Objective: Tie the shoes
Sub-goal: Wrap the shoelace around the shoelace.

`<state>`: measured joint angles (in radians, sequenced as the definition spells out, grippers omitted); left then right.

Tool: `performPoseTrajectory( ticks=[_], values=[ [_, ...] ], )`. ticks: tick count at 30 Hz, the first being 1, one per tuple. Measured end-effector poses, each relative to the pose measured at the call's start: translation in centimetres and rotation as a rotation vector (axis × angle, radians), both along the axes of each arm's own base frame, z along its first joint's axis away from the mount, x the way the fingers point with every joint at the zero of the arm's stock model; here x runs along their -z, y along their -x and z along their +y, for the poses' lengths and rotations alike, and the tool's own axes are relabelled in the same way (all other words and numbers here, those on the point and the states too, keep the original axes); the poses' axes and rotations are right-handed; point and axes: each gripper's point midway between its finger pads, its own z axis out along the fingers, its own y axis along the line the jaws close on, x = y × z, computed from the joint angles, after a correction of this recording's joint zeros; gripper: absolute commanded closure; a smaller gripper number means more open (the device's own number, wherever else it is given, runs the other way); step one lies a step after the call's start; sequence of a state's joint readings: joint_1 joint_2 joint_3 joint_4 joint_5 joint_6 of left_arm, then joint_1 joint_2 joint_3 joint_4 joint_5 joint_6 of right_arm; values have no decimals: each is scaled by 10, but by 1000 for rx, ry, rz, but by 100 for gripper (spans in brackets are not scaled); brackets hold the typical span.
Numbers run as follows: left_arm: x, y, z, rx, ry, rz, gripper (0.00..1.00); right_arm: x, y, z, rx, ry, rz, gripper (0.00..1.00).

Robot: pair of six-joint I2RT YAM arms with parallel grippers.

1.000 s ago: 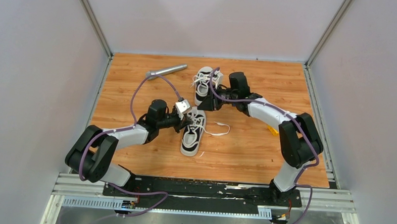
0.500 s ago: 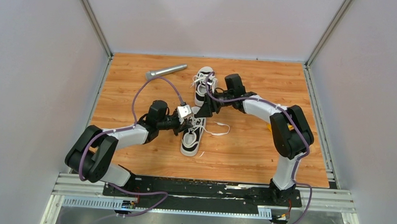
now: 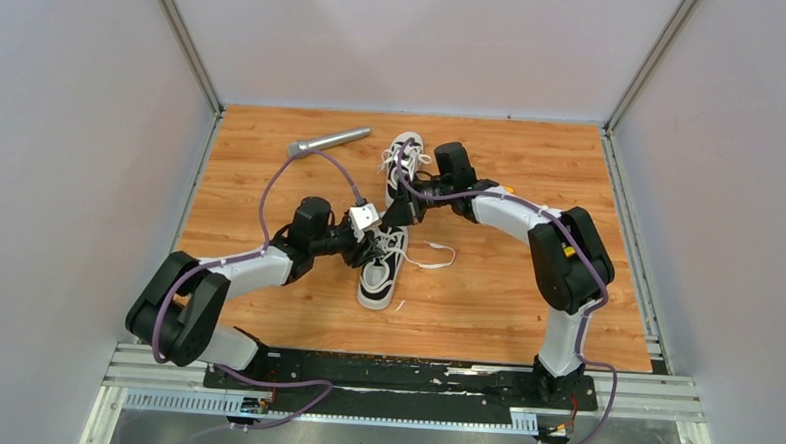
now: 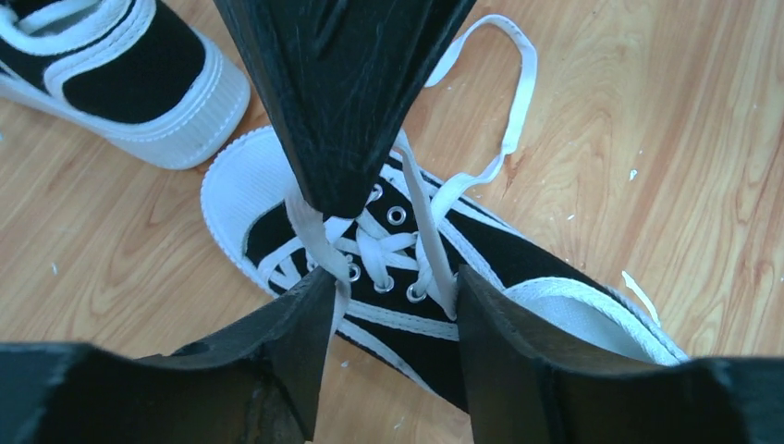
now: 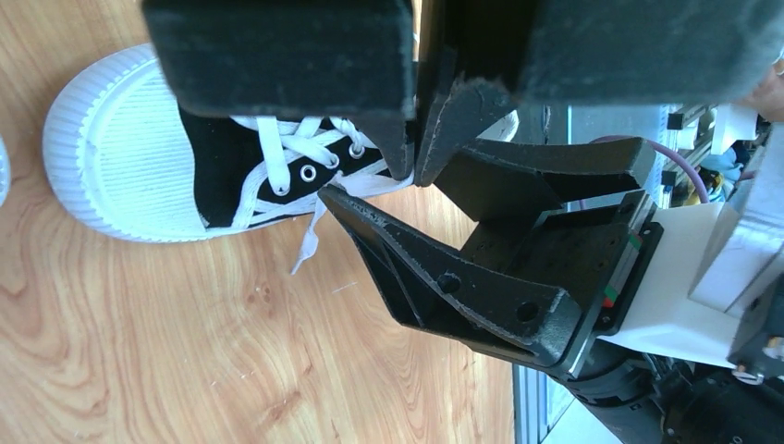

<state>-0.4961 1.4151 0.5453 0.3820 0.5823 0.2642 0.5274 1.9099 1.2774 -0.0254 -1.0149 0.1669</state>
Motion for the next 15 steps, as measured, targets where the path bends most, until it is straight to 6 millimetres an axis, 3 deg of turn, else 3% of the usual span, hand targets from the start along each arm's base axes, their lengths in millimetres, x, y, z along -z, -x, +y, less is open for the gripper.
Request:
performPoseTrajectory(
  ticks=[4,8,15],
  values=[
    [-5,-5,5,-52,-23,20,37,-9,-5,1,6,-12,-9,100],
    [-22,-10,13,-127,-25,21,36,-15,-4,0,3,-21,-16,100],
    [-60,3,16,-89,14,-59,37,-31,1,-4,-5,-37,-30,100]
  ],
)
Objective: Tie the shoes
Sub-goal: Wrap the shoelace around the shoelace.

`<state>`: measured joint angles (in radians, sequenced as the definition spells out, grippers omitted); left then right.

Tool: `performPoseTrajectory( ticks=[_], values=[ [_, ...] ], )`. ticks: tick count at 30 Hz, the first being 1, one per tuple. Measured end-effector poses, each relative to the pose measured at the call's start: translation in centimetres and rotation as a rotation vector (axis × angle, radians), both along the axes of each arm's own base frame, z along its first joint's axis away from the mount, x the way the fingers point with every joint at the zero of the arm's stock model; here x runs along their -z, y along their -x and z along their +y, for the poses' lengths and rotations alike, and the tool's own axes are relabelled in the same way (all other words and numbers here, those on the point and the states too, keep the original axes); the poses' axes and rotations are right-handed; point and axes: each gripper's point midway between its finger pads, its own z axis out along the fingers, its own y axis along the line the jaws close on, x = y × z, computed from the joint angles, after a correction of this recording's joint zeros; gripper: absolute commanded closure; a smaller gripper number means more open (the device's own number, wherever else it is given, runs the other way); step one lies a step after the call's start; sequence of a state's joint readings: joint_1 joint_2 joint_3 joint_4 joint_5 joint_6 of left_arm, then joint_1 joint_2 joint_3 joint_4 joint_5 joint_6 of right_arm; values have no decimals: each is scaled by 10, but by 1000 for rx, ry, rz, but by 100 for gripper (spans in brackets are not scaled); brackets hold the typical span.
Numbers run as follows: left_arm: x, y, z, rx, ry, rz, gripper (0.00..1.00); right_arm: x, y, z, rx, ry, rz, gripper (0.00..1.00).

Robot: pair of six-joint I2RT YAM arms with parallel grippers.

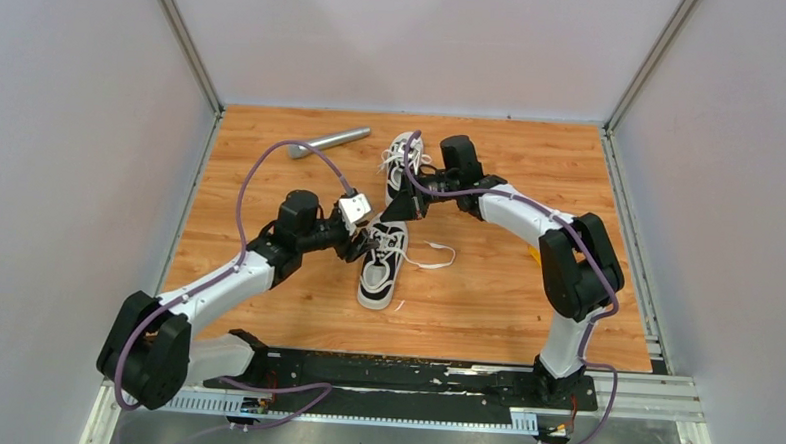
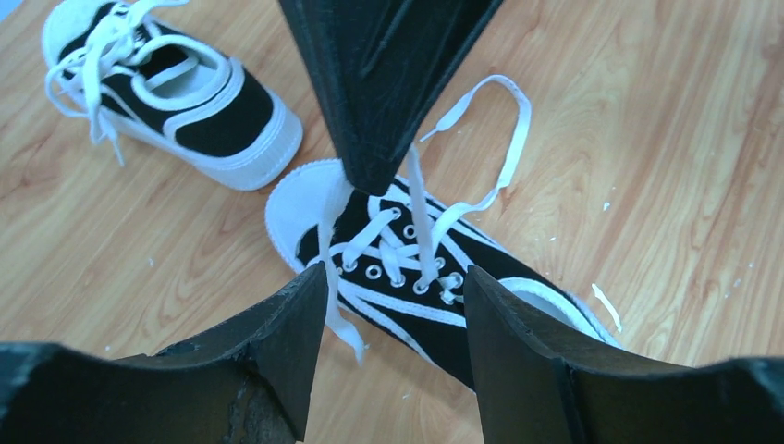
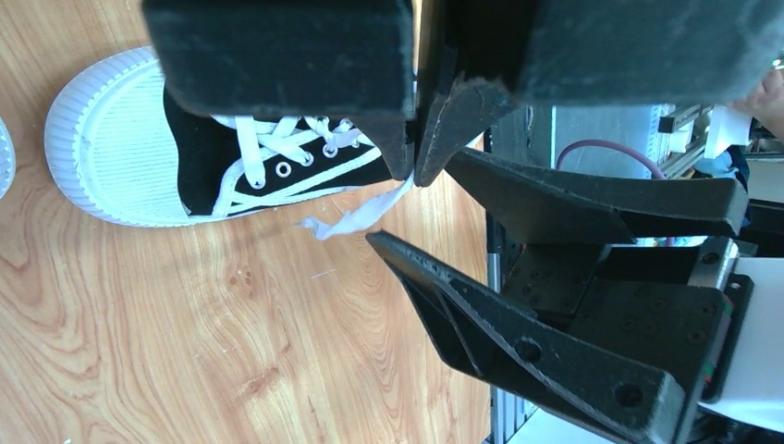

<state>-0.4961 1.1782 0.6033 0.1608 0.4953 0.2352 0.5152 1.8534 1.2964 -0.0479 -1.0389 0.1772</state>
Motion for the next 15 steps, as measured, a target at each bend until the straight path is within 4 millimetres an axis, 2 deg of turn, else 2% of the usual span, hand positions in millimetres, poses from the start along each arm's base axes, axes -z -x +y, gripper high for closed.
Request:
performPoseTrajectory(
  ticks=[3,7,15],
  values=[
    [4,3,-4,43,-8,-5,34,-2,0,-1,-2,-4,-2,100],
    [15,-3,-7,63,-29,-19,29,-1,1,-1,-2,-1,3,100],
    [24,-15,-15,63,5,-61,34,-3,-3,-3,34,3,48,100]
  ],
)
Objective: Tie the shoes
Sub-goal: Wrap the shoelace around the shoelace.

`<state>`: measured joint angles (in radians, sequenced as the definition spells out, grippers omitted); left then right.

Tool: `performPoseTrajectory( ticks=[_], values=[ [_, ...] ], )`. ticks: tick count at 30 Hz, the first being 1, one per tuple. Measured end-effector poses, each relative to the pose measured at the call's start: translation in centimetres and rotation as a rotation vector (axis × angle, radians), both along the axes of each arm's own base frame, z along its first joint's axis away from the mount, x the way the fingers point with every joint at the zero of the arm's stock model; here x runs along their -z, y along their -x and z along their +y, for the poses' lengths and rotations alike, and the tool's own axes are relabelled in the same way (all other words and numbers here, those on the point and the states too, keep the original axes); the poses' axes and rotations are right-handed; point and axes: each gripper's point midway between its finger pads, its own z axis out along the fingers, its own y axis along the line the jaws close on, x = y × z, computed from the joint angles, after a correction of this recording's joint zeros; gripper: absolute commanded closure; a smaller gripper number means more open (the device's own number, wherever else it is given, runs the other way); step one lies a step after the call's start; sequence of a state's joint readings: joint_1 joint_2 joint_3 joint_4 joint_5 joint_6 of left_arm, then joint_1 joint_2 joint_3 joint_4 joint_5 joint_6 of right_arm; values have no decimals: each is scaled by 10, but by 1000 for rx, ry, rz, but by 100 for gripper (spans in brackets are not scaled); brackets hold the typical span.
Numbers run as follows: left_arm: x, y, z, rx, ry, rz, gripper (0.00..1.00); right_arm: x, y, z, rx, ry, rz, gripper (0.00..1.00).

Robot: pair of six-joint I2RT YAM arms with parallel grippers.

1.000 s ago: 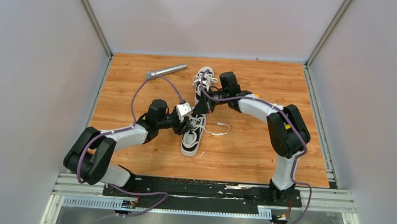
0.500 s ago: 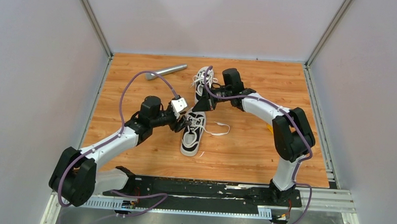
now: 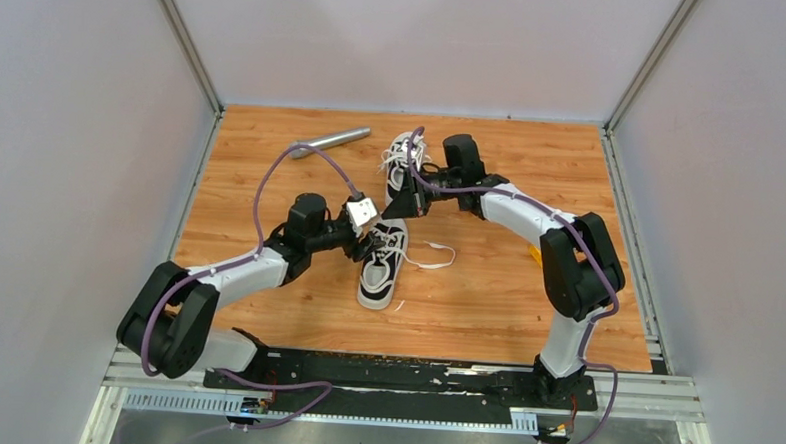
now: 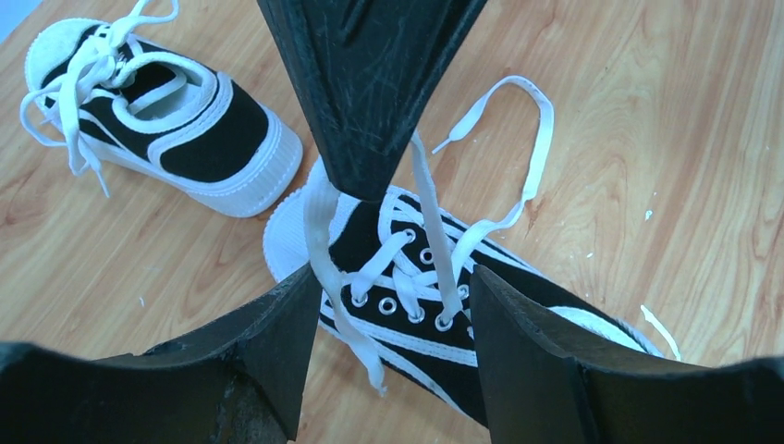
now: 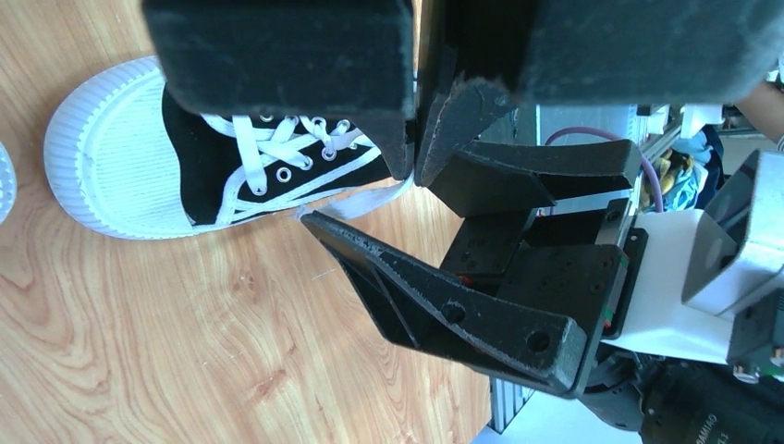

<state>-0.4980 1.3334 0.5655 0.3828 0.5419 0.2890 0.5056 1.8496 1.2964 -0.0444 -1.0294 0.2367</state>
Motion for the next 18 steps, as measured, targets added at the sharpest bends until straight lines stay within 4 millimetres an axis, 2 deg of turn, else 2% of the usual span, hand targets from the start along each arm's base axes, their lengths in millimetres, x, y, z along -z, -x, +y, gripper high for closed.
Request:
performPoseTrajectory(
  ticks=[8,18],
  values=[
    [8,3,-7,29,26,0,42,-6,-9,-3,58,-12,58,100],
    [17,8,-15,73,51,42,52,-8,-12,-2,79,-20,86,100]
  ],
)
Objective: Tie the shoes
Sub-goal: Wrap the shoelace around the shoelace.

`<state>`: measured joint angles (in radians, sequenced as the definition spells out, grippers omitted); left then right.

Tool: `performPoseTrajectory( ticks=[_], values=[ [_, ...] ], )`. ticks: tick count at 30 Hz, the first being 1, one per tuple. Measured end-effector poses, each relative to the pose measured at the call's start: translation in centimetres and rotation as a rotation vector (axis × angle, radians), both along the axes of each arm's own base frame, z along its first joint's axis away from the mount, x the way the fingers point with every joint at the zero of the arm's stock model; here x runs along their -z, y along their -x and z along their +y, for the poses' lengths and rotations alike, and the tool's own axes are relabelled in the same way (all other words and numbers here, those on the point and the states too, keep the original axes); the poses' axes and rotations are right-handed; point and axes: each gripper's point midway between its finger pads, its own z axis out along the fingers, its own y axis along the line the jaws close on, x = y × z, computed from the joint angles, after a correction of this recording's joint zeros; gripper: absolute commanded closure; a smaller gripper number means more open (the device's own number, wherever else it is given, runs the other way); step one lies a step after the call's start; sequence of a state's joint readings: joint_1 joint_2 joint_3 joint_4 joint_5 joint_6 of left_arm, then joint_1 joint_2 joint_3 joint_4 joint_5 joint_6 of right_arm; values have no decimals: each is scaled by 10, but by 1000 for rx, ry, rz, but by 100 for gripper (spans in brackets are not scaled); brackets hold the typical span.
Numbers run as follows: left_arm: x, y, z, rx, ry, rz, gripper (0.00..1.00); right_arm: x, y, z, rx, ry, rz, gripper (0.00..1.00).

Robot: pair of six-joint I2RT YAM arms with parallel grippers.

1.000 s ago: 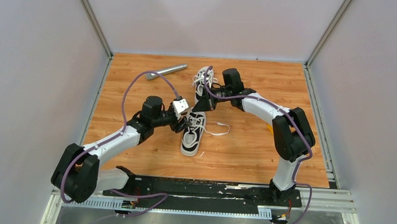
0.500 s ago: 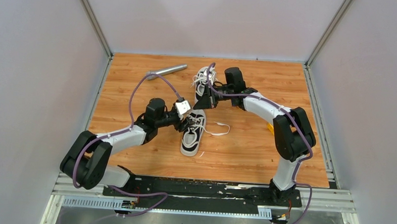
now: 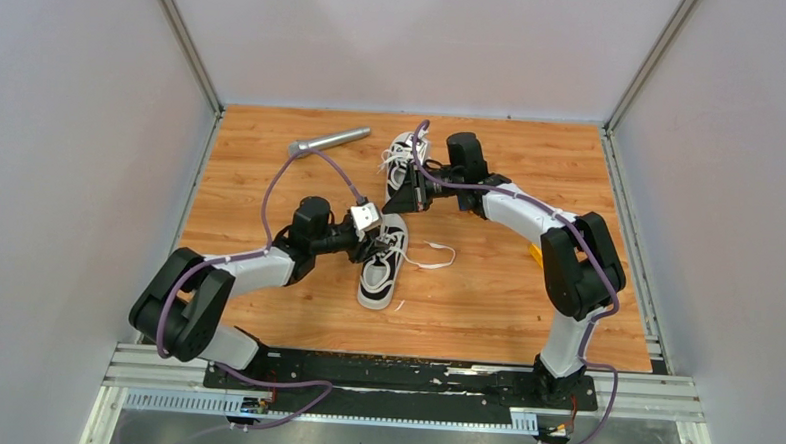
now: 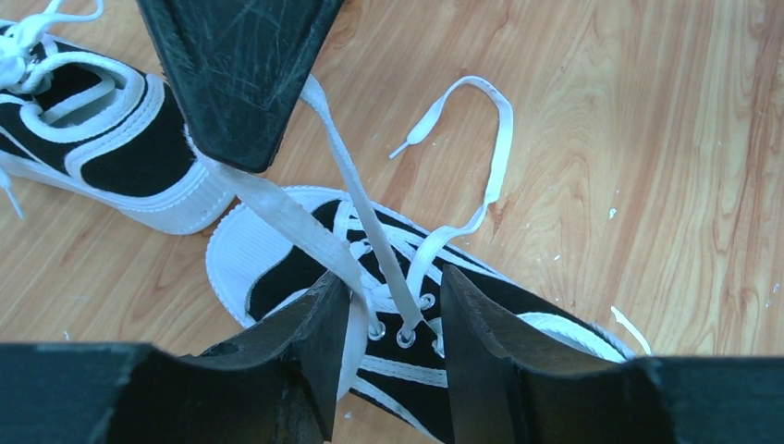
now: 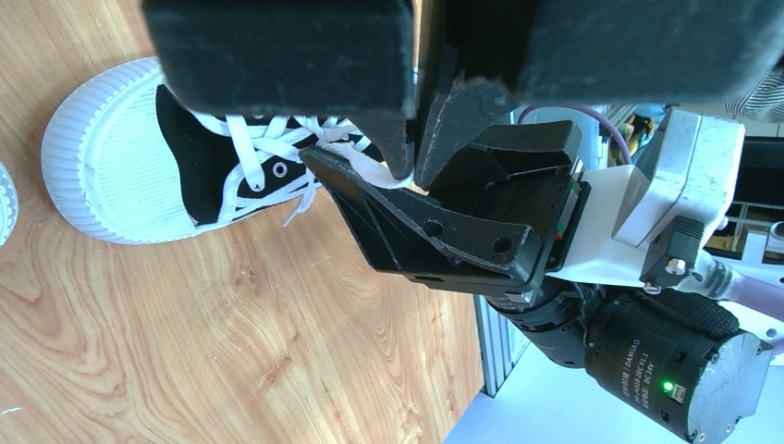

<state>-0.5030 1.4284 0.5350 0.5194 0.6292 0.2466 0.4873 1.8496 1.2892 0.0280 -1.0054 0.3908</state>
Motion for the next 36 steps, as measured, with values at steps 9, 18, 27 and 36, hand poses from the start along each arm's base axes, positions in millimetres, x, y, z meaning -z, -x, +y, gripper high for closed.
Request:
performPoseTrajectory(
  ticks=[9,18,27,36],
  values=[
    [10,1,-1,2,-3,36,61,0,0,0,3,1,3,100],
    [10,3,-3,10,3,49,73,7,-1,-4,14,9,14,100],
    [13,-2,-6,6,4,61,70,9,-1,-5,18,10,15,100],
    [11,-4,-7,3,7,62,76,9,-2,-5,21,11,16,100]
  ],
)
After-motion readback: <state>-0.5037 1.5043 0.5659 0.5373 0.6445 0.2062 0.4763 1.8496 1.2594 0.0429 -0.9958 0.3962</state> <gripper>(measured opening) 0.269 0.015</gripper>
